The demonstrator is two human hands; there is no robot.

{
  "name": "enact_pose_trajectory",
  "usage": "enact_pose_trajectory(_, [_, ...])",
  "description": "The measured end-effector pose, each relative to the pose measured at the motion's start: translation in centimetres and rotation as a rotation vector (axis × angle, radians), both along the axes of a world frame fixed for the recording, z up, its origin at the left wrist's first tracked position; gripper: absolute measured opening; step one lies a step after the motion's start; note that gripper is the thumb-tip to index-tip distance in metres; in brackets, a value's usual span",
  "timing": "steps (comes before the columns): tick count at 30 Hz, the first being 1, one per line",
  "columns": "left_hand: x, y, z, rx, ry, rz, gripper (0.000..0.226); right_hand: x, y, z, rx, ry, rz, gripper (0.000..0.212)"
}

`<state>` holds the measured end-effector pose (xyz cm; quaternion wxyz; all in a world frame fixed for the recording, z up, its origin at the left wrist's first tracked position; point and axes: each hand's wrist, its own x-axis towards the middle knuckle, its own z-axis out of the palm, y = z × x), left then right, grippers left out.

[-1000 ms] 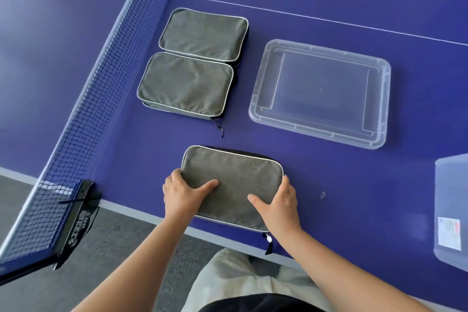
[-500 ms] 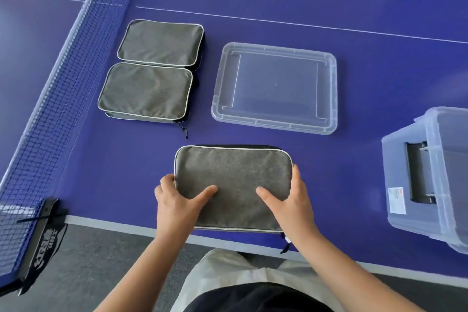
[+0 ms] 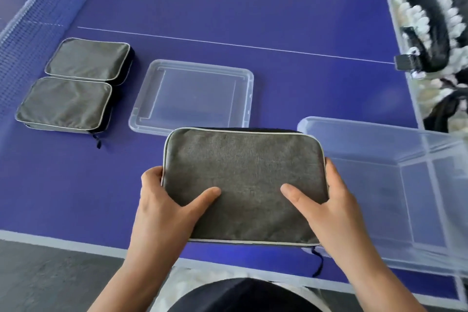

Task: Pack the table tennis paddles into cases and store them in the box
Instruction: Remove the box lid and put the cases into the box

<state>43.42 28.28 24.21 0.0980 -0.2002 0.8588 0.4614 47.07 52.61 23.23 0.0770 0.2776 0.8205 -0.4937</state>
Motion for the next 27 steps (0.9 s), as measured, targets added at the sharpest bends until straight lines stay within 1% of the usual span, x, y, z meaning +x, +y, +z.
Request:
enact_pose_trajectory(1, [0.4, 2.0, 0.2, 0.009, -0.006, -0.013, 0.075, 0.3, 2.1, 0.3, 0.008, -0.006, 0.001, 0.095])
enact_pose_trajectory(5, [1.3, 9.2, 0.5, 0.061, -0.031, -0.088, 0.076, 1.4, 9.5, 1.8, 0.026, -0.022, -0.035, 0.083])
enact_pose_trajectory(8, [1.4, 13.8, 0.3, 0.102, -0.053, -0.163, 0.074, 2.0, 14.5, 2.5, -0.005, -0.027, -0.081, 0.066])
enact_pose_trajectory(11, [1.2, 18.1, -0.2, 0.136, -0.08, -0.265, 0.082, 2.5, 19.0, 2.0, -0.044, -0.036, -0.146, 0.051])
enact_pose_trajectory(13, [1.2, 20.7, -0.7, 0.168, -0.128, -0.314, 0.084, 2.8, 21.8, 1.0, -0.058, -0.065, -0.19, 0.053])
enact_pose_trajectory(15, [1.3, 23.1, -1.6, 0.176, -0.175, -0.358, 0.082, 3.0, 24.3, -0.6, -0.067, -0.119, -0.217, 0.062])
enact_pose_trajectory(17, [1.2, 25.1, -3.2, 0.172, -0.207, -0.381, 0.091, 3.1, 26.3, -2.5, -0.095, -0.166, -0.229, 0.063])
enact_pose_trajectory(19, [0.8, 26.8, -5.3, 0.167, -0.25, -0.38, 0.099, 3.0, 27.7, -4.6, -0.118, -0.193, -0.248, 0.06])
enact_pose_trajectory(21, [0.3, 28.3, -7.5, 0.149, -0.313, -0.366, 0.089, 2.6, 28.6, -6.4, -0.143, -0.224, -0.271, 0.053])
enact_pose_trajectory(23, [-0.1, 29.6, -9.7, 0.132, -0.383, -0.319, 0.075, 2.1, 29.1, -8.2, -0.167, -0.252, -0.279, 0.056])
enact_pose_trajectory(25, [-0.6, 30.5, -11.8, 0.107, -0.441, -0.266, 0.073, 1.7, 29.4, -10.0, -0.164, -0.271, -0.277, 0.056])
enact_pose_trajectory(27, [-0.8, 31.2, -13.6, 0.081, -0.469, -0.224, 0.078, 1.3, 29.5, -11.8, -0.152, -0.288, -0.285, 0.054])
